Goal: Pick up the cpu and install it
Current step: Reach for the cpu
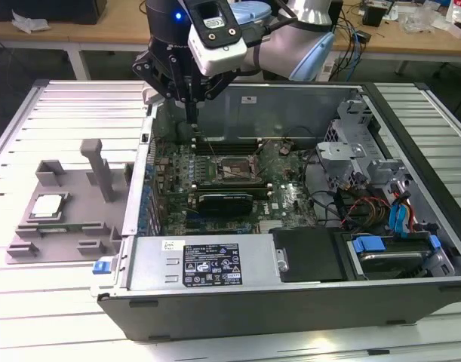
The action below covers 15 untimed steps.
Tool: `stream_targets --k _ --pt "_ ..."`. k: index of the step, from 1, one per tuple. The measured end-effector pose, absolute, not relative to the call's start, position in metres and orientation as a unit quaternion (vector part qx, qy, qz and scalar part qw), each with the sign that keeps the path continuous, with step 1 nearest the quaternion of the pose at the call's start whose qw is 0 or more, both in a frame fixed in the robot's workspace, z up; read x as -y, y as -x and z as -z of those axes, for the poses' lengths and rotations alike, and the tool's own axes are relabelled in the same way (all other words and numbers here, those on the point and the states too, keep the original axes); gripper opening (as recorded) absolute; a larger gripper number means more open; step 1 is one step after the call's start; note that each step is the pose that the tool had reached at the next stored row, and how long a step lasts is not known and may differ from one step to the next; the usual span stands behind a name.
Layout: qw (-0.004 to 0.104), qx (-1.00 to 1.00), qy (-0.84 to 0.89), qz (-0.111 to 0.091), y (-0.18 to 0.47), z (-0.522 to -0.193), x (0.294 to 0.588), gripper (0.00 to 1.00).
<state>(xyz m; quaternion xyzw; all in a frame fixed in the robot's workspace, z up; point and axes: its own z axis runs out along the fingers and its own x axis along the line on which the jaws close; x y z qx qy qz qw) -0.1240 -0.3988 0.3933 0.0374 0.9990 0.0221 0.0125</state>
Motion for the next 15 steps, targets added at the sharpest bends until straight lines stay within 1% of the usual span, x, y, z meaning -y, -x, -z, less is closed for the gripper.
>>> stream_targets --k 15 --pt "0.013 -0.999 -0.037 -0.022 0.1276 -0.3933 0.3988 0.11"
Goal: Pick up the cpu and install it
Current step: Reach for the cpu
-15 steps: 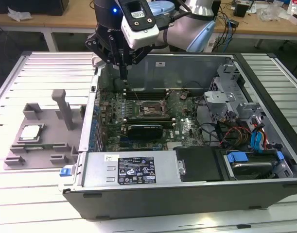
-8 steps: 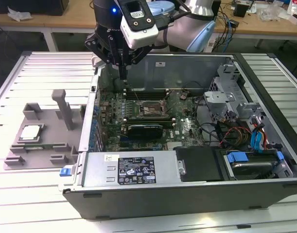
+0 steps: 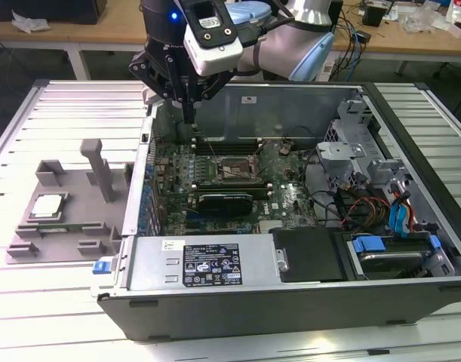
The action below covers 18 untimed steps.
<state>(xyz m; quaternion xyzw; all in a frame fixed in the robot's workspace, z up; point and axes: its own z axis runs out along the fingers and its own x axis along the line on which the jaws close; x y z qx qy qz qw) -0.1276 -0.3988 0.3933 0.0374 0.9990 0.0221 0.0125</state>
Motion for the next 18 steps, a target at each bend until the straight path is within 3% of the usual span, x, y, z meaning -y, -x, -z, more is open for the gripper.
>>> stream_targets --k 18 --pt "0.012 -0.999 -0.037 -0.022 0.1357 -0.3933 0.3988 0.11"
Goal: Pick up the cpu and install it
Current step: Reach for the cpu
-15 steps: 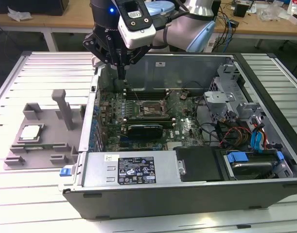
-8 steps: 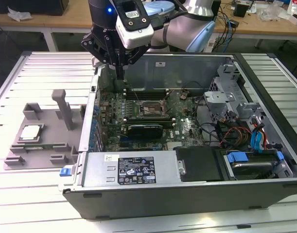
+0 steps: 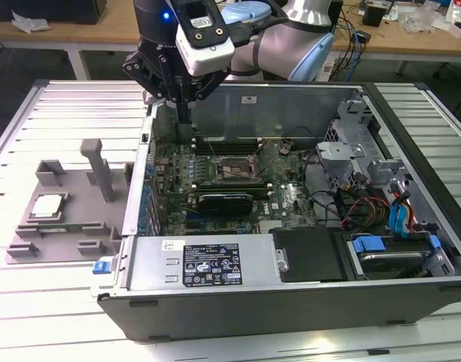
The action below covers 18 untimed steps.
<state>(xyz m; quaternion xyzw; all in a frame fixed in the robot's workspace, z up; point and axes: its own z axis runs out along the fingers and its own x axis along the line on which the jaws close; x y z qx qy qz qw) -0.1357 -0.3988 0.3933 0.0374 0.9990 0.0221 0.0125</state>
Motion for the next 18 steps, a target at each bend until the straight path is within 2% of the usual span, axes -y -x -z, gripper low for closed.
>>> stream_targets --k 18 --pt "0.012 -0.999 -0.037 -0.022 0.156 -0.393 0.399 0.11"
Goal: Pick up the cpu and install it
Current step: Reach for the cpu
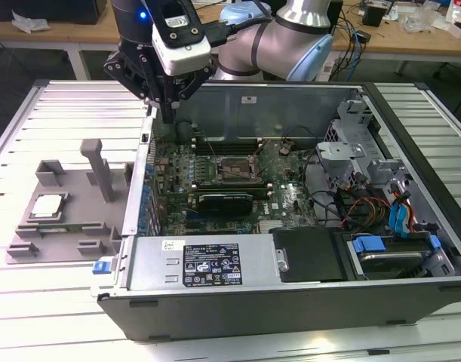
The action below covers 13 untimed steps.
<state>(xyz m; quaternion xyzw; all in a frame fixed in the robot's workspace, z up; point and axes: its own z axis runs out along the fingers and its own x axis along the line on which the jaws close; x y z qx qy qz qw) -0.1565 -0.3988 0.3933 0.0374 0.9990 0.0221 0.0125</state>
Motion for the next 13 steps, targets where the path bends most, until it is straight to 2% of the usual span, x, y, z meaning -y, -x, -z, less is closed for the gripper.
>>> stream_targets --k 13 --pt "0.012 -0.999 -0.037 -0.022 0.1621 -0.3933 0.3988 0.11"
